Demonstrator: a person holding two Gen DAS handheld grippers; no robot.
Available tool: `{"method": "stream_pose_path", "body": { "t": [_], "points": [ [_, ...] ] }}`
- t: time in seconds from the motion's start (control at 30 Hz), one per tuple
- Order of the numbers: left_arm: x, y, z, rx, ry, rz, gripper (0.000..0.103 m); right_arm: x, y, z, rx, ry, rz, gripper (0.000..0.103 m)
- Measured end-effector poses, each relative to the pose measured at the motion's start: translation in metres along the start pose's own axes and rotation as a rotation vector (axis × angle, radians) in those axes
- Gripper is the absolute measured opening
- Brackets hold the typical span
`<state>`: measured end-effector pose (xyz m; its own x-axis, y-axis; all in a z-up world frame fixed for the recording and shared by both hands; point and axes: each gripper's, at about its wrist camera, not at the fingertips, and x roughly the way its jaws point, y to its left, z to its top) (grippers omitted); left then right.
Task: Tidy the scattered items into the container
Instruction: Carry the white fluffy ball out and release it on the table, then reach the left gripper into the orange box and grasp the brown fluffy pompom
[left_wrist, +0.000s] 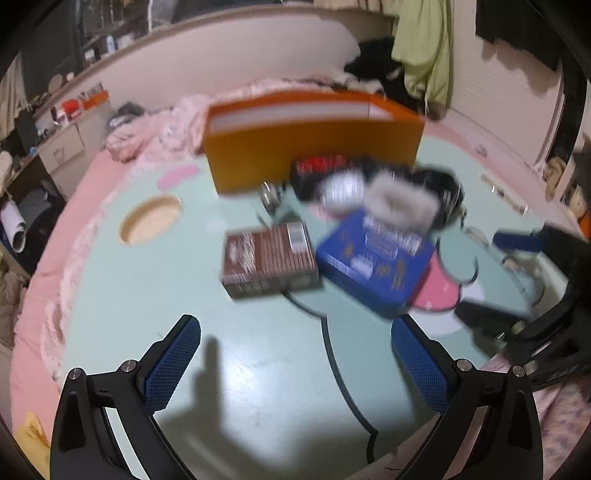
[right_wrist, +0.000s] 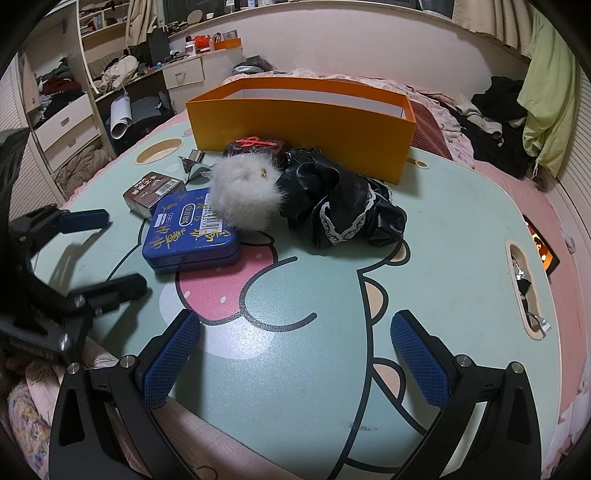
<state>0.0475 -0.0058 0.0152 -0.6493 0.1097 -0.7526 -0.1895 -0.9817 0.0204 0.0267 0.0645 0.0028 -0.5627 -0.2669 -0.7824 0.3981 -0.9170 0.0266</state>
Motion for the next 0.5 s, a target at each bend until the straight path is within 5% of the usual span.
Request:
{"method": "stream_pose_path", "body": {
  "t": [0.13, 0.27, 0.33, 0.5],
  "points": [
    [-0.031, 0.009, 0.038, -0.037, -0.065, -0.053, 0.103, -0.007, 0.001, -0.002, 0.000, -0.001, 0.000, 0.103],
    [-0.039, 0.004, 0.098, -0.043, -0.055, -0.186, 0.098, -0.013, -0.001, -0.004, 0.000, -0.004, 0.002, 0.103],
    [-0.025, -0.005, 0.133, -0.037, 0.012, -0.289, 0.088, -0.013, -0.001, -0.004, 0.000, -0.004, 0.002, 0.103],
    [0.045, -0.021, 0.188, -0.116, 0.228, -0.365, 0.059, -0.013, -0.001, -0.004, 0.000, -0.005, 0.003, 0.103]
  ]
}}
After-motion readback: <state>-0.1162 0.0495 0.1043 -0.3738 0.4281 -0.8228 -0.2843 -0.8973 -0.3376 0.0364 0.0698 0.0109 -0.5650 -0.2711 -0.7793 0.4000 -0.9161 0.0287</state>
